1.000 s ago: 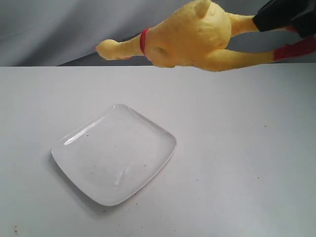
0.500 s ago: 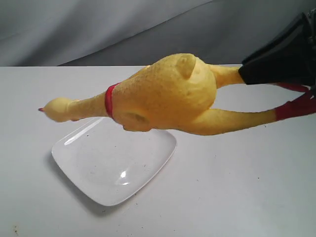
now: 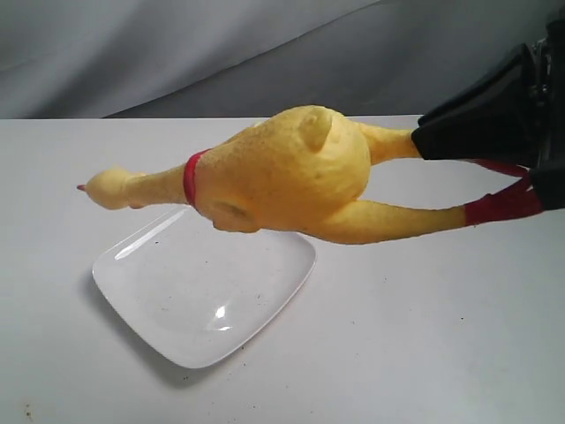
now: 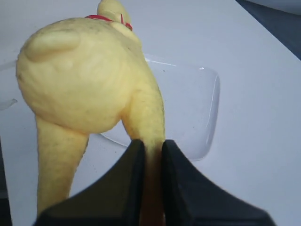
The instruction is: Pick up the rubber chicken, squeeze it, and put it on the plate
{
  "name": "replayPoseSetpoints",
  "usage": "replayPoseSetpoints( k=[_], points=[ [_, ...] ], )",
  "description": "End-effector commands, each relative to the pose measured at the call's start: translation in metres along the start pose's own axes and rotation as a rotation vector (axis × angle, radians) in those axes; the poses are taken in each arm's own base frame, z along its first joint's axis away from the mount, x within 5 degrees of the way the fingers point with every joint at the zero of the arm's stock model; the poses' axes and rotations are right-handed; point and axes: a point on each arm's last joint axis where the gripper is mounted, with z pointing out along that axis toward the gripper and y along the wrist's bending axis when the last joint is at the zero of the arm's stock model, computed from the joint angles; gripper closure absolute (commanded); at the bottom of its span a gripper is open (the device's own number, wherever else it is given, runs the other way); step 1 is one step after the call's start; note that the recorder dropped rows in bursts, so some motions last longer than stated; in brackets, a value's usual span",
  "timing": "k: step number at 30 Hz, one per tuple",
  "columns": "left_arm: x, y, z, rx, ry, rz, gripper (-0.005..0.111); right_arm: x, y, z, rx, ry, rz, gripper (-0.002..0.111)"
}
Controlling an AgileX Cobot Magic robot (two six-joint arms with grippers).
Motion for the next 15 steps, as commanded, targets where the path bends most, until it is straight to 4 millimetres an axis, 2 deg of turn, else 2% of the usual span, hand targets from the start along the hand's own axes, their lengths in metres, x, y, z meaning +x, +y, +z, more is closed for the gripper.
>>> replayPoseSetpoints(
  k=[1,8,11,13,15],
  points=[
    [-0.033,-0.002,-0.007,0.013,-0.381,0.019,0.091,-0.007,0.004,-0.002,-0.027,-0.079,0.016,0.108],
    [-0.059,-0.003,-0.023,0.028,-0.730,0.011,0.091,-0.009,0.009,-0.002,-0.077,-0.097,0.033,0.108],
    [-0.067,-0.006,-0.031,0.120,-0.843,-0.108,0.091,-0.010,0.009,-0.003,-0.076,-0.110,0.027,0.108],
    [-0.067,-0.013,-0.032,0.212,-0.839,-0.117,0.091,-0.010,0.009,-0.003,-0.076,-0.111,0.025,0.108],
    [-0.060,-0.025,-0.029,0.294,-0.766,0.042,0.091,-0.010,0.008,-0.003,-0.074,-0.113,0.025,0.108]
  ],
)
